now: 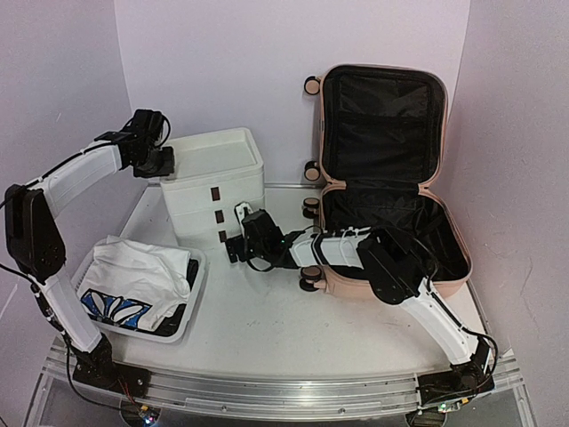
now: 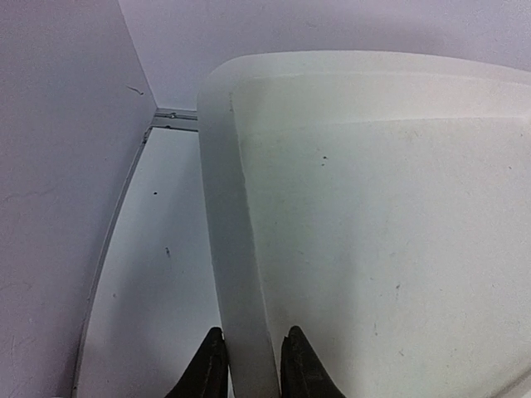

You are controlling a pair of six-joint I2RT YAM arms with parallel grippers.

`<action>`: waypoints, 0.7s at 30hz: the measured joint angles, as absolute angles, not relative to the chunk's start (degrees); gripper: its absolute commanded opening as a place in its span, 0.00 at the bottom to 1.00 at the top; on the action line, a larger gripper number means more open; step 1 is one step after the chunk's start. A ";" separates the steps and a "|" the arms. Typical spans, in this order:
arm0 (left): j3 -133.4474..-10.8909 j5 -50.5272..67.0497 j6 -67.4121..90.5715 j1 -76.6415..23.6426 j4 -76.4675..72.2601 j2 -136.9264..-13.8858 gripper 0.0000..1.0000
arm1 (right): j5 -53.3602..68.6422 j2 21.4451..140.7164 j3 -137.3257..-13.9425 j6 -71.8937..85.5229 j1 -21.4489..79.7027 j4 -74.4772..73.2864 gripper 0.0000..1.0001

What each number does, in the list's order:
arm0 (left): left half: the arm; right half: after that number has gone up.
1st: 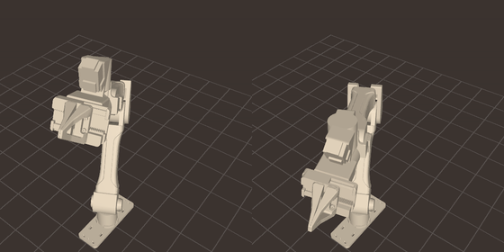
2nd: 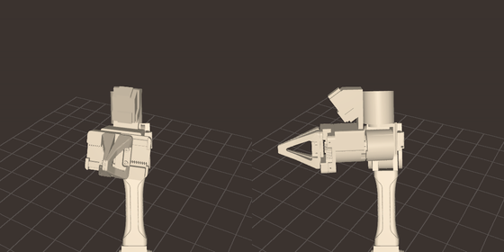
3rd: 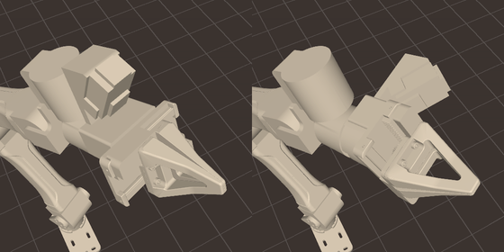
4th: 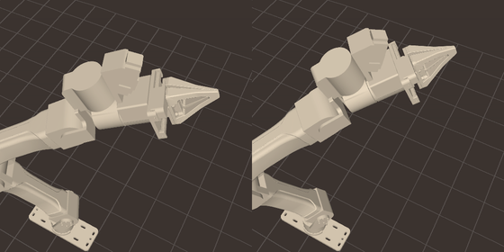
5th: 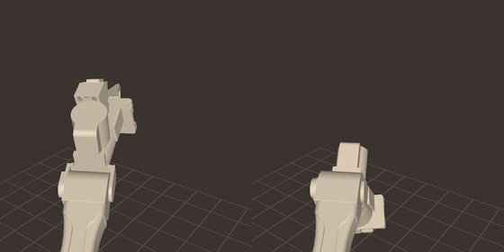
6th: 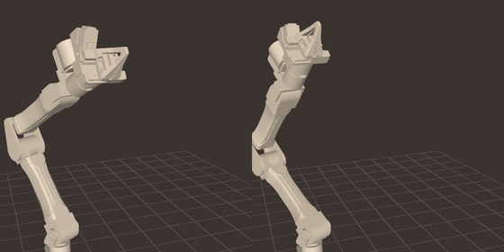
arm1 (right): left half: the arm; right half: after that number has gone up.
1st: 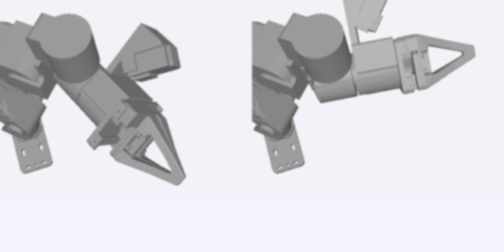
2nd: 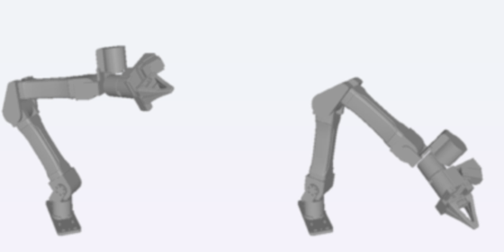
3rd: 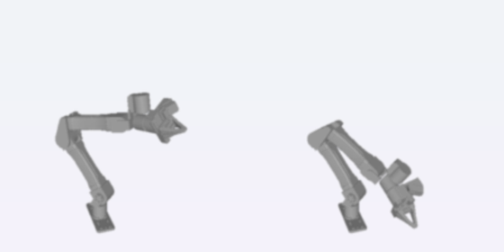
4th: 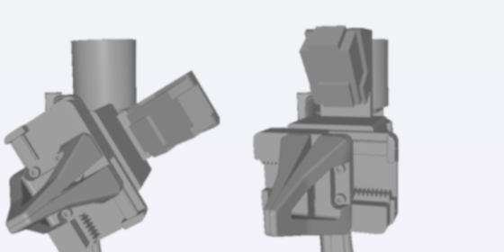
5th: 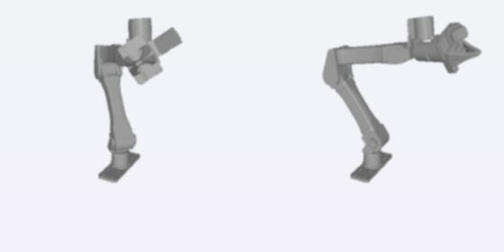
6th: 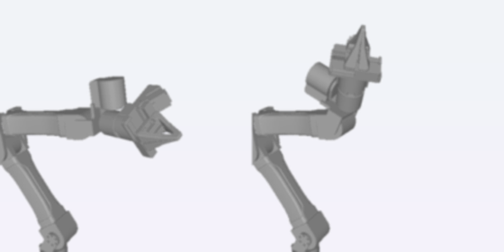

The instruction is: Open, take out, and arrange the luggage

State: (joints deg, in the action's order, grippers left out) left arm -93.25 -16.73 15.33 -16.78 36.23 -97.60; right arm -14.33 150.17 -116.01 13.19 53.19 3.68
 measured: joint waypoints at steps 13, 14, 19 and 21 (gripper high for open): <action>-90.19 -21.98 10.15 -14.52 39.18 -94.26 0.64 | -16.91 123.31 -97.38 7.81 52.03 -15.38 0.98; -90.19 -21.85 10.07 -14.24 39.79 -93.80 0.68 | -17.45 119.79 -95.72 7.27 51.99 -17.52 0.98; -90.19 -18.37 8.93 -13.39 43.16 -88.47 0.82 | -16.60 102.61 -86.35 7.88 49.82 -27.11 0.98; -90.19 -15.27 9.08 -13.15 43.59 -84.31 0.90 | -15.79 96.55 -80.53 8.95 47.66 -30.48 0.98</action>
